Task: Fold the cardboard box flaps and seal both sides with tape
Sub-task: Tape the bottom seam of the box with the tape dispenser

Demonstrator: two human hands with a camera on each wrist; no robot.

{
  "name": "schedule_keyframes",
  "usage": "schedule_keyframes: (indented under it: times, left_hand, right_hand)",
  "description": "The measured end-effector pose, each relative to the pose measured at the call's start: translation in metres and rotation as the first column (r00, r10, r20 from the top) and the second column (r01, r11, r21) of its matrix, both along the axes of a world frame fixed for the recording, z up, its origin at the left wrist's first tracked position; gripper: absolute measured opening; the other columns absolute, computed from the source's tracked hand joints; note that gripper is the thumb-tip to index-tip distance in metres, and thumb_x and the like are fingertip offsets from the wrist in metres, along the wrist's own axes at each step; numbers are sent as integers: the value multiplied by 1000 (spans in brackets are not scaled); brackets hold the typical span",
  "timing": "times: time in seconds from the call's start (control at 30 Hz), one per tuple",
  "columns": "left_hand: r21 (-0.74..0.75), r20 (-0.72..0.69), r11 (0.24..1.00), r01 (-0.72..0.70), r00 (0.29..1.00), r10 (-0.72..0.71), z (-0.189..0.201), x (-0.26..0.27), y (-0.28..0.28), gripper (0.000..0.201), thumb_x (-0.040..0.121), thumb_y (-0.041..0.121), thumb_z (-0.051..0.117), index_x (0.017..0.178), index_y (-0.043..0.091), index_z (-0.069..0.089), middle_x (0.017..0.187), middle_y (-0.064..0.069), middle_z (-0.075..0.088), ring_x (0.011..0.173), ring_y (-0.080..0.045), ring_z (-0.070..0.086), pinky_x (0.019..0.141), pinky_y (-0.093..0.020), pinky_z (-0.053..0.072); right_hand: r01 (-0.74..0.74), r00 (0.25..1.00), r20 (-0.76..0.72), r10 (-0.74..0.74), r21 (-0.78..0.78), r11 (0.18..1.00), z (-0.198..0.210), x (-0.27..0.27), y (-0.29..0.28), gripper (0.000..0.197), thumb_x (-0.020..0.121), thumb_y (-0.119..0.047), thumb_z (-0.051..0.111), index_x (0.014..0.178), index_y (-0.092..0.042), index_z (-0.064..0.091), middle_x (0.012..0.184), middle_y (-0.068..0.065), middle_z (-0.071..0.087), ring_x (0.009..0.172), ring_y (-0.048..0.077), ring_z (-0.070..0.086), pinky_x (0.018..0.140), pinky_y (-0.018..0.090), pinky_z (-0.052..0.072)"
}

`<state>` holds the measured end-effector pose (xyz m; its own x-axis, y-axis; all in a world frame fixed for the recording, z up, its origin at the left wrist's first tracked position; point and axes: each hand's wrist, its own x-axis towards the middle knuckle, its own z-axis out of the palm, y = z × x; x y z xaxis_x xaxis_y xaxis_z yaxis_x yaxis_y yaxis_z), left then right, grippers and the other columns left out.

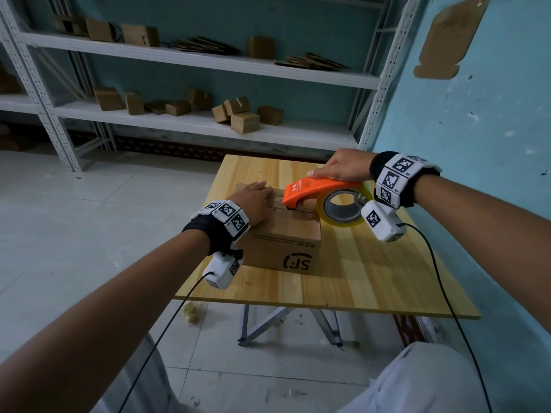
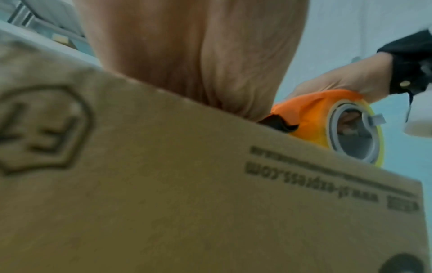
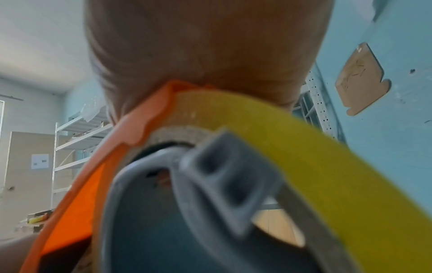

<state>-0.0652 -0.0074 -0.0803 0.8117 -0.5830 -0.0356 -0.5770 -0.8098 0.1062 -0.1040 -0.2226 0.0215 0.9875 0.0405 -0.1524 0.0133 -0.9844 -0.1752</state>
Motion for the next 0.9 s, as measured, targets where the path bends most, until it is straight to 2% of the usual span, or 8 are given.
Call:
schedule_keyframes:
  times: [0.1, 0.27, 0.33, 0.43, 0.53, 0.63, 0.77, 0.9]
  left_hand:
    - [-158, -29, 986, -60, 998, 56, 4, -8, -10, 59, 97, 17, 45, 151, 14, 22, 160, -4, 12, 148, -19, 11, 119, -34, 13]
    - [-293, -49, 954, -60, 998, 48, -1, -19, -14, 53, 95, 13, 46, 146, 18, 34, 152, -6, 35, 140, -23, 29, 113, -36, 24]
    - [-325, -51, 942, -81, 996, 68, -1, -23, -12, 54, 96, 13, 43, 147, 19, 30, 152, -8, 35, 141, -26, 30, 113, -37, 25]
    - [-340, -69, 934, -114, 993, 97, -1, -26, -10, 56, 99, 15, 38, 151, 18, 20, 156, -10, 27, 144, -26, 24, 115, -36, 21]
    - [-335, -52, 938, -89, 996, 76, -4, -21, -12, 47, 103, 21, 31, 149, 16, 25, 157, -9, 23, 147, -23, 16, 117, -34, 13]
    - [-297, -43, 954, -48, 998, 37, -8, -16, -15, 45, 105, 29, 24, 149, 20, 28, 159, -7, 18, 148, -21, 10, 119, -34, 6]
    - [-241, -33, 970, -27, 999, 20, -8, -14, -16, 48, 105, 34, 20, 151, 24, 23, 160, -6, 13, 148, -22, 6, 120, -36, 5]
    - [-173, -24, 985, -22, 1000, 18, -10, -11, -17, 50, 104, 37, 19, 152, 24, 18, 160, -6, 12, 148, -23, 5, 120, -39, 6]
  right_hand:
    - [-2, 1000, 3, 2, -15, 1000, 2, -1, 1, 55, 93, -60, 47, 73, -12, 65, 61, 1, 53, 56, 13, 50, 62, 24, 39]
    - [4, 1000, 2, -4, -18, 1000, 0, -2, -1, 57, 93, -61, 46, 83, -9, 69, 64, 1, 55, 59, 13, 52, 63, 24, 41]
    - [5, 1000, 0, -5, -14, 1000, -2, -2, -2, 57, 93, -61, 46, 81, -10, 69, 64, 1, 56, 59, 13, 52, 63, 24, 41]
    - [8, 1000, -1, -8, -7, 1000, -4, -3, -3, 55, 93, -61, 46, 80, -13, 68, 64, 0, 57, 59, 12, 53, 63, 24, 42]
    - [3, 1000, 5, -3, 0, 1000, -4, -2, -4, 60, 93, -61, 45, 91, -7, 72, 64, 0, 57, 58, 12, 53, 63, 23, 42]
    - [2, 1000, 3, -2, -1, 1000, -3, -2, -4, 61, 94, -60, 44, 94, -6, 72, 64, 0, 56, 58, 12, 53, 62, 22, 42]
    - [-3, 1000, 6, 3, 1, 1000, -3, -2, -3, 58, 94, -60, 44, 89, -9, 71, 64, 0, 56, 58, 12, 53, 60, 21, 41]
    - [11, 1000, -8, -11, -28, 1000, -5, 0, -2, 55, 92, -64, 46, 81, -15, 68, 64, 0, 58, 60, 13, 54, 65, 24, 43]
